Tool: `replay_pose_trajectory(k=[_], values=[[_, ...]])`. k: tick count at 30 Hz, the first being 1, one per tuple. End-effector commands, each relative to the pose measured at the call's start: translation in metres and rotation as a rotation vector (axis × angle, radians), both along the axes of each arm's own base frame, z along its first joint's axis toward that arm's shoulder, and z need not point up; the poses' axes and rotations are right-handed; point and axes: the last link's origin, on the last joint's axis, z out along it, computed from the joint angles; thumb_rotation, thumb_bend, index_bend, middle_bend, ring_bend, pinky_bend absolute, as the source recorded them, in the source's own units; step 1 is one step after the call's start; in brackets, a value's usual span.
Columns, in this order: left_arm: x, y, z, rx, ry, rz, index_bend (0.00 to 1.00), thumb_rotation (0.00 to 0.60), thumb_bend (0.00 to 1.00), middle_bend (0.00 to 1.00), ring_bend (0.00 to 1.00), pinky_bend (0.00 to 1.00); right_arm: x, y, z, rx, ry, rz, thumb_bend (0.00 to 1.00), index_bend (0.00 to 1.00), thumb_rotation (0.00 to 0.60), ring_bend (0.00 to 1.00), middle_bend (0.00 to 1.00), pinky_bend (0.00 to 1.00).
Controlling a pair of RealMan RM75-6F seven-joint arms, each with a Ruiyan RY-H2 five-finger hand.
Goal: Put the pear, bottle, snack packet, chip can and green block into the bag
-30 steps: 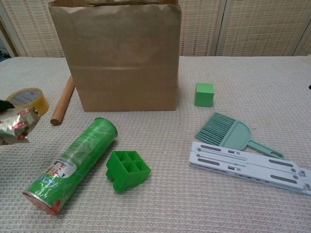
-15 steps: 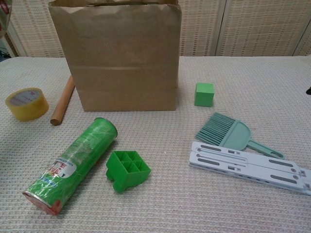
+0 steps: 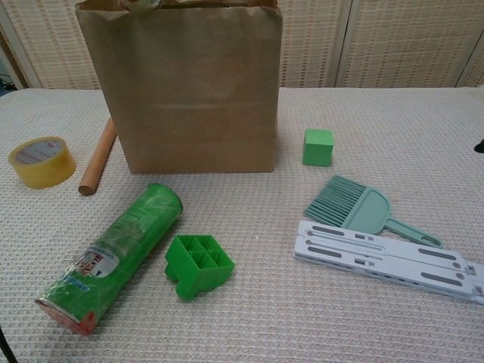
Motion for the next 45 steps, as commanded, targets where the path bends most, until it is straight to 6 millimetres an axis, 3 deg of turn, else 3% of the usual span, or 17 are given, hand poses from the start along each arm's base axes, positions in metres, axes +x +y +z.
replay_pose_trajectory(k=[1, 7, 12, 18, 26, 30, 34, 40, 45], values=[[0.024, 0.018, -0.019, 0.007, 0.052, -0.033, 0.67, 0.600, 0.66, 0.68, 0.66, 0.78, 0.000, -0.001, 0.002, -0.008, -0.004, -0.002, 0.06, 0.00, 0.600, 0.00, 0.00, 0.00], [0.044, 0.047, -0.008, 0.092, 0.018, -0.047, 0.67, 0.600, 0.66, 0.68, 0.66, 0.78, -0.004, -0.005, 0.006, -0.018, -0.012, -0.028, 0.06, 0.00, 0.600, 0.00, 0.00, 0.00], [0.049, 0.059, 0.004, 0.152, 0.014, -0.049, 0.67, 0.600, 0.66, 0.68, 0.66, 0.78, -0.008, -0.009, 0.006, -0.020, -0.010, -0.048, 0.06, 0.00, 0.600, 0.00, 0.00, 0.00], [0.038, 0.062, -0.018, 0.088, 0.072, -0.046, 0.64, 0.600, 0.63, 0.66, 0.63, 0.75, -0.004, -0.006, 0.006, -0.019, -0.011, -0.035, 0.06, 0.00, 0.600, 0.00, 0.00, 0.00], [0.054, 0.059, -0.045, 0.073, 0.115, -0.135, 0.61, 0.600, 0.60, 0.63, 0.58, 0.72, -0.002, -0.003, 0.006, -0.016, -0.011, -0.019, 0.06, 0.00, 0.600, 0.00, 0.00, 0.00], [0.053, 0.063, -0.052, 0.056, 0.143, -0.140, 0.50, 0.600, 0.48, 0.50, 0.47, 0.63, -0.003, -0.005, 0.007, -0.020, -0.014, -0.022, 0.06, 0.00, 0.600, 0.00, 0.00, 0.00], [0.047, 0.068, -0.056, 0.054, 0.185, -0.133, 0.38, 0.600, 0.44, 0.37, 0.35, 0.52, -0.004, -0.006, 0.007, -0.014, -0.012, -0.026, 0.06, 0.00, 0.600, 0.00, 0.00, 0.00], [0.044, 0.072, -0.054, 0.044, 0.187, -0.119, 0.08, 0.600, 0.36, 0.05, 0.03, 0.26, -0.005, -0.008, 0.006, -0.013, -0.008, -0.034, 0.06, 0.00, 0.600, 0.00, 0.00, 0.00], [0.043, 0.072, -0.051, 0.052, 0.196, -0.124, 0.00, 0.600, 0.35, 0.00, 0.00, 0.20, -0.005, -0.009, 0.004, -0.014, -0.005, -0.035, 0.06, 0.00, 0.600, 0.00, 0.00, 0.00]])
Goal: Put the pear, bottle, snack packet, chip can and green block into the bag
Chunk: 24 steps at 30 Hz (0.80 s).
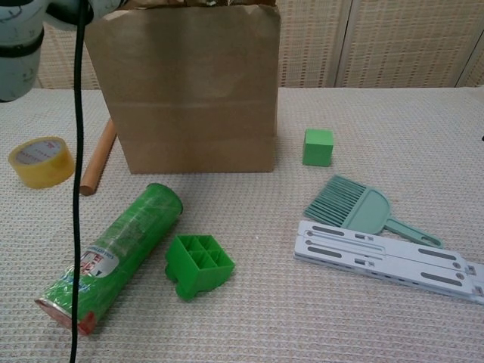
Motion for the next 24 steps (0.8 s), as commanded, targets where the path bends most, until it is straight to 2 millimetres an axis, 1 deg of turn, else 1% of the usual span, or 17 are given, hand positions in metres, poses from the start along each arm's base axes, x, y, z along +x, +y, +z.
replay_pose_trajectory(k=[1, 8, 12, 15, 18, 21, 22, 24], values=[[-0.002, -0.001, 0.001, -0.001, 0.001, 0.002, 0.00, 0.600, 0.35, 0.00, 0.00, 0.20, 0.000, 0.000, 0.000, -0.001, 0.001, 0.001, 0.06, 0.00, 0.600, 0.00, 0.00, 0.00], [-0.011, -0.003, 0.009, 0.002, -0.001, 0.025, 0.00, 0.600, 0.35, 0.00, 0.00, 0.21, 0.000, 0.001, 0.000, -0.001, 0.002, 0.004, 0.06, 0.00, 0.600, 0.00, 0.00, 0.00], [-0.022, -0.007, 0.026, 0.034, -0.021, 0.043, 0.01, 0.600, 0.36, 0.00, 0.00, 0.21, 0.000, 0.001, 0.001, -0.002, -0.004, 0.001, 0.06, 0.00, 0.600, 0.00, 0.00, 0.00], [-0.035, -0.014, 0.049, 0.068, -0.041, 0.061, 0.05, 0.600, 0.39, 0.00, 0.00, 0.21, -0.001, 0.000, 0.000, 0.003, -0.003, -0.003, 0.06, 0.00, 0.600, 0.00, 0.00, 0.00], [-0.054, -0.027, 0.074, 0.104, -0.034, 0.072, 0.07, 0.600, 0.41, 0.01, 0.00, 0.22, -0.001, 0.001, -0.001, 0.011, 0.000, 0.001, 0.06, 0.00, 0.600, 0.00, 0.00, 0.00], [-0.080, -0.045, 0.098, 0.115, -0.010, 0.081, 0.08, 0.600, 0.44, 0.02, 0.00, 0.22, 0.000, 0.003, -0.002, 0.011, -0.002, 0.009, 0.06, 0.00, 0.600, 0.00, 0.00, 0.00], [-0.092, -0.054, 0.107, 0.122, 0.008, 0.084, 0.08, 0.600, 0.44, 0.02, 0.00, 0.22, 0.001, 0.003, -0.002, 0.010, -0.004, 0.013, 0.06, 0.00, 0.600, 0.00, 0.00, 0.00], [-0.112, -0.067, 0.118, 0.126, 0.041, 0.090, 0.09, 0.600, 0.44, 0.03, 0.00, 0.22, 0.002, 0.005, -0.002, 0.010, -0.006, 0.018, 0.06, 0.00, 0.600, 0.00, 0.00, 0.00]])
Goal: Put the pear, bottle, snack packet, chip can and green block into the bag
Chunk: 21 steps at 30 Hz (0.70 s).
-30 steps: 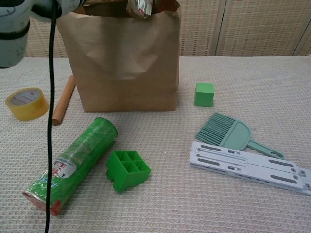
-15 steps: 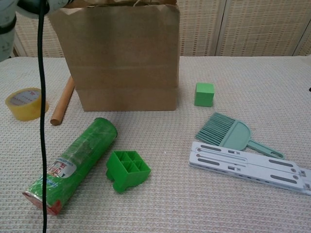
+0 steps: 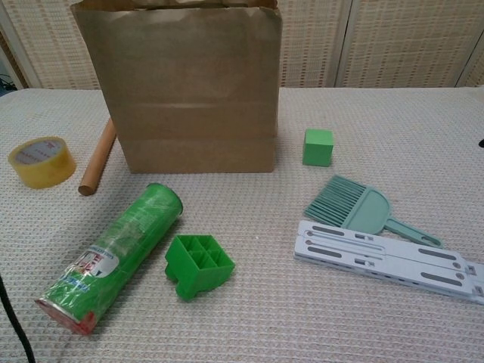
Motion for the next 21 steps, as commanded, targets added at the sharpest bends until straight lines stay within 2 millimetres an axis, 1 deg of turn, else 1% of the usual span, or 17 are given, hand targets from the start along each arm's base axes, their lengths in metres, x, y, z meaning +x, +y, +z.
replay_pose_trajectory(k=[1, 3, 6, 7, 10, 13, 15, 17, 19, 21], values=[[-0.049, -0.036, 0.031, 0.017, 0.068, 0.017, 0.09, 0.600, 0.44, 0.03, 0.01, 0.22, 0.001, 0.002, 0.000, -0.002, -0.002, 0.005, 0.06, 0.00, 0.600, 0.00, 0.00, 0.00], [-0.072, -0.052, 0.037, 0.006, 0.120, 0.021, 0.10, 0.600, 0.44, 0.04, 0.01, 0.22, 0.001, 0.003, 0.000, -0.003, -0.004, 0.008, 0.06, 0.00, 0.600, 0.00, 0.00, 0.00], [-0.104, -0.074, 0.039, -0.035, 0.210, 0.018, 0.10, 0.600, 0.44, 0.04, 0.01, 0.22, 0.001, 0.003, 0.000, -0.006, -0.003, 0.010, 0.06, 0.00, 0.600, 0.00, 0.00, 0.00], [-0.117, -0.085, 0.038, -0.055, 0.248, 0.013, 0.10, 0.600, 0.44, 0.03, 0.01, 0.22, 0.002, 0.004, -0.001, -0.007, -0.002, 0.012, 0.06, 0.00, 0.600, 0.00, 0.00, 0.00], [-0.149, -0.111, 0.032, -0.105, 0.347, -0.015, 0.10, 0.600, 0.44, 0.03, 0.01, 0.22, 0.002, 0.005, -0.002, -0.005, 0.000, 0.015, 0.06, 0.00, 0.600, 0.00, 0.00, 0.00], [-0.176, -0.131, 0.024, -0.117, 0.495, -0.102, 0.10, 0.600, 0.44, 0.03, 0.01, 0.22, 0.002, 0.006, -0.003, -0.002, 0.001, 0.017, 0.06, 0.00, 0.600, 0.00, 0.00, 0.00], [-0.191, -0.140, 0.020, -0.120, 0.612, -0.179, 0.09, 0.600, 0.42, 0.03, 0.01, 0.21, 0.002, 0.006, -0.004, -0.001, 0.004, 0.018, 0.06, 0.00, 0.600, 0.00, 0.00, 0.00], [-0.204, -0.146, 0.014, -0.128, 0.762, -0.287, 0.06, 0.600, 0.37, 0.01, 0.01, 0.21, 0.002, 0.007, -0.005, 0.001, 0.006, 0.019, 0.06, 0.00, 0.600, 0.00, 0.00, 0.00], [-0.211, -0.150, 0.008, -0.129, 0.873, -0.406, 0.03, 0.600, 0.36, 0.00, 0.00, 0.20, 0.002, 0.007, -0.005, 0.001, 0.008, 0.021, 0.06, 0.00, 0.600, 0.00, 0.00, 0.00], [-0.212, -0.153, 0.000, -0.134, 0.950, -0.526, 0.01, 0.600, 0.35, 0.00, 0.00, 0.18, 0.002, 0.007, -0.006, -0.001, 0.010, 0.020, 0.06, 0.00, 0.600, 0.00, 0.00, 0.00]])
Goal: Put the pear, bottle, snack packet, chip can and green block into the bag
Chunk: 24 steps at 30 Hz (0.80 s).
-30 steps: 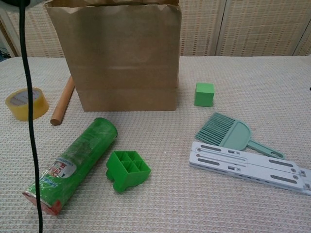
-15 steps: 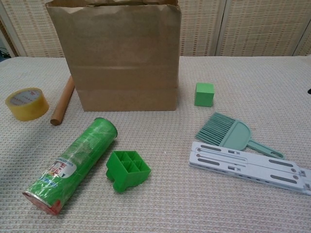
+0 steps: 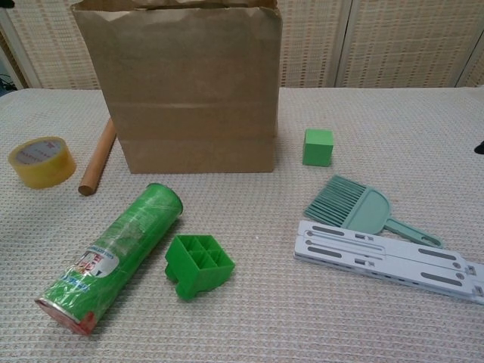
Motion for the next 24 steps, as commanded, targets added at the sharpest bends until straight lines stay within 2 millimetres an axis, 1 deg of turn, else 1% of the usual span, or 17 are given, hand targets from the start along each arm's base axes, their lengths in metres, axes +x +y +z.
replay_pose_trajectory(k=[1, 7, 10, 13, 17, 24], values=[[-0.035, -0.030, -0.021, -0.121, 0.281, -0.250, 0.00, 0.600, 0.35, 0.00, 0.00, 0.17, 0.000, 0.000, 0.000, -0.001, 0.001, -0.002, 0.06, 0.00, 0.600, 0.00, 0.00, 0.00], [-0.027, -0.037, -0.048, -0.231, 0.545, -0.590, 0.00, 0.600, 0.35, 0.00, 0.00, 0.12, -0.001, -0.002, -0.001, -0.001, 0.005, -0.008, 0.06, 0.00, 0.600, 0.00, 0.00, 0.00], [-0.021, -0.044, -0.064, -0.272, 0.607, -0.689, 0.00, 0.600, 0.35, 0.00, 0.00, 0.10, -0.002, -0.003, 0.000, -0.004, 0.003, -0.012, 0.06, 0.00, 0.600, 0.00, 0.00, 0.00], [-0.013, -0.048, -0.077, -0.301, 0.616, -0.720, 0.00, 0.600, 0.34, 0.00, 0.00, 0.09, -0.002, -0.004, 0.000, -0.001, 0.003, -0.016, 0.06, 0.00, 0.600, 0.00, 0.00, 0.00], [-0.005, -0.049, -0.090, -0.321, 0.635, -0.747, 0.00, 0.600, 0.34, 0.00, 0.00, 0.09, -0.002, -0.004, 0.000, 0.002, 0.001, -0.016, 0.06, 0.00, 0.600, 0.00, 0.00, 0.00], [-0.002, -0.052, -0.108, -0.344, 0.685, -0.746, 0.00, 0.600, 0.34, 0.00, 0.00, 0.09, -0.002, -0.005, 0.002, 0.004, -0.002, -0.018, 0.06, 0.00, 0.600, 0.00, 0.00, 0.00]])
